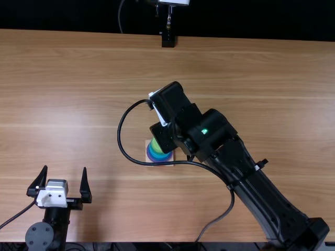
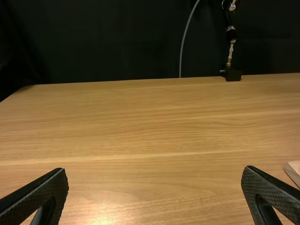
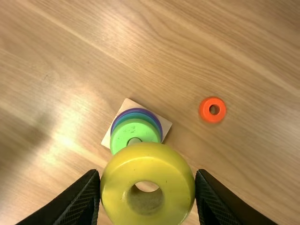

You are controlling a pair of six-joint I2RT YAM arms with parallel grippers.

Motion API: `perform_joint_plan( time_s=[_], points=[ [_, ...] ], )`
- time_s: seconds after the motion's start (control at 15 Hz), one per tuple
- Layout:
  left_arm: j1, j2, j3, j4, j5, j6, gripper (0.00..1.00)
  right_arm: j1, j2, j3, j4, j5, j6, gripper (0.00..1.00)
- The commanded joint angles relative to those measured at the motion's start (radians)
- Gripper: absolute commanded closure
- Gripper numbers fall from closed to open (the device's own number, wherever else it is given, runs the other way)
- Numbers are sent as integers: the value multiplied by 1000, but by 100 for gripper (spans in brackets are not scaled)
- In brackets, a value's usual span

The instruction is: Build the Hanoi tower: stack the rings onto the peg from bottom to top in this color order: purple, dark blue, light blue, dark green, light green, yellow, orange.

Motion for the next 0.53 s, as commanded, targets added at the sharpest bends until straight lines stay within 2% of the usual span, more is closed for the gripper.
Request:
perform_joint_plan(
  time_s=[0.0, 0.2, 0.47],
  points=[
    [11, -11, -25, -16, -10, 13, 0, -6, 3, -13, 5, 19, 4, 100],
    [11, -11, -25, -16, -10, 13, 0, -4, 4, -5, 9, 12, 9, 100],
    [11, -11, -25, -16, -10, 13, 0, -4, 10, -5, 24, 12, 11, 100]
  ],
)
